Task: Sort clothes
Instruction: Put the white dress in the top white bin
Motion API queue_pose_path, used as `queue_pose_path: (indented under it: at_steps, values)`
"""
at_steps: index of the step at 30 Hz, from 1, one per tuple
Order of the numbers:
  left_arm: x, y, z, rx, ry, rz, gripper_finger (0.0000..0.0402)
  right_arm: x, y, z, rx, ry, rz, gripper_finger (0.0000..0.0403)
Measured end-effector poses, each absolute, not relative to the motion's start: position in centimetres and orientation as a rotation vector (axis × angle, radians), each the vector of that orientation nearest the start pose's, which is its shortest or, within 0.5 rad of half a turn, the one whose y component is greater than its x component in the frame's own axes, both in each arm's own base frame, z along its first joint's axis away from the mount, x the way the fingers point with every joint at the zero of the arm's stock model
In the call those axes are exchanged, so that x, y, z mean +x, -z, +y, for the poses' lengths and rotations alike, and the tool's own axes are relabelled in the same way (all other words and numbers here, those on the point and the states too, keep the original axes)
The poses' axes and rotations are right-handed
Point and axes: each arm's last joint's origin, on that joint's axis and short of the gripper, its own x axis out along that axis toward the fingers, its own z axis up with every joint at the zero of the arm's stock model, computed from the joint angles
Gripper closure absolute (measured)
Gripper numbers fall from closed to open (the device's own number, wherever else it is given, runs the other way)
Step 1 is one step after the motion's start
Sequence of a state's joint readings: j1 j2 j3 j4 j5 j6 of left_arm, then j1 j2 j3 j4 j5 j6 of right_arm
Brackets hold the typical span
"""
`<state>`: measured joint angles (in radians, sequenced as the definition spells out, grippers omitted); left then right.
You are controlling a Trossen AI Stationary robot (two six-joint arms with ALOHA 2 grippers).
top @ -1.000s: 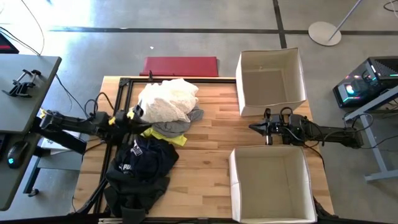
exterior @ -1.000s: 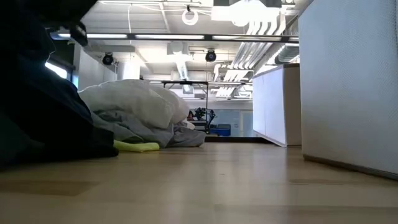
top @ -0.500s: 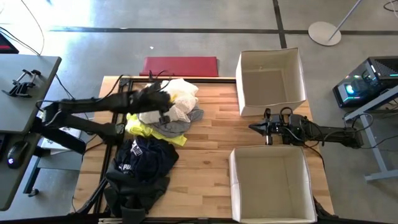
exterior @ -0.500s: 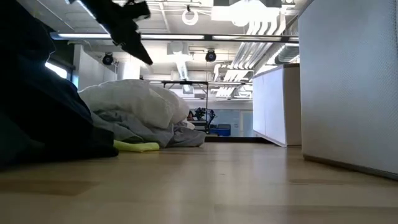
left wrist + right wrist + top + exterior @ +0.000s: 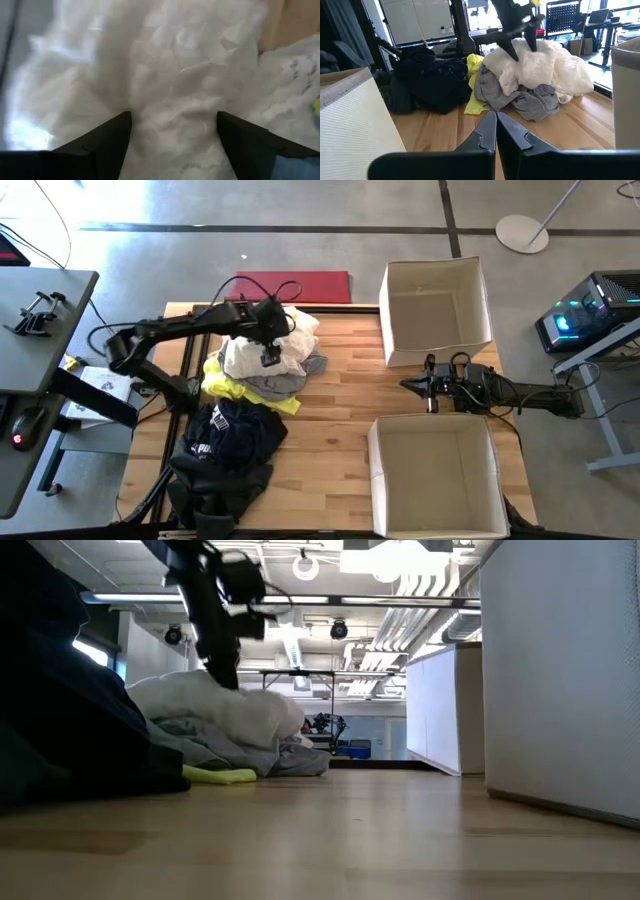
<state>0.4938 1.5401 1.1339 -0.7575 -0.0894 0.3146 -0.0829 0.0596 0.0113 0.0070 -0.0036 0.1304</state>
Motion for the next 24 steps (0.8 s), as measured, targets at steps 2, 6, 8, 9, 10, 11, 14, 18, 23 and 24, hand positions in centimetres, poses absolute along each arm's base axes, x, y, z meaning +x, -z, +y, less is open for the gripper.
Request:
queue_pose_path:
  at_steps: [2, 6, 8, 9, 10, 11, 14, 18, 23, 24]
  values:
    - [26.9, -22.1, 14.9, 0.013, -0.311, 1.260, 0.0128, 10.0, -16.3, -0.8, 0.132, 0.082, 0.036, 0.0402]
    - [28.4, -19.1, 15.2, 0.035, -0.309, 1.351, 0.0190, 10.0, -16.3, -0.8, 0.132, 0.082, 0.036, 0.0402]
    - [28.9, -18.1, 14.8, 0.085, -0.327, 1.399, 0.0244, 10.0, -16.3, -0.8, 0.132, 0.082, 0.036, 0.0402]
    - [29.0, -17.9, 14.6, 0.117, -0.337, 1.422, 0.0277, 10.0, -16.3, -0.8, 0.132, 0.082, 0.036, 0.0402]
    - [29.1, -17.8, 14.3, 0.152, -0.345, 1.440, 0.0312, 10.0, -16.3, -0.8, 0.132, 0.082, 0.036, 0.0402]
    - [29.1, -18.0, 14.0, 0.179, -0.349, 1.461, 0.0347, 10.0, -16.3, -0.8, 0.132, 0.082, 0.037, 0.0402]
    - [29.7, -20.0, 13.3, 0.209, -0.377, 1.438, 0.0382, 10.0, -16.3, -0.8, 0.132, 0.082, 0.036, 0.0402]
    - [31.3, -27.1, 12.6, 0.284, -0.462, 1.244, 0.0381, 10.0, -16.3, -0.8, 0.132, 0.082, 0.036, 0.0402]
    - [31.8, -37.9, 12.0, 0.316, -0.546, 0.833, 0.0396, 10.0, -16.3, -0.8, 0.132, 0.082, 0.036, 0.0402]
    - [31.6, -40.0, 11.9, 0.324, -0.552, 0.737, 0.0396, 10.0, -16.3, -0.8, 0.132, 0.082, 0.036, 0.0402]
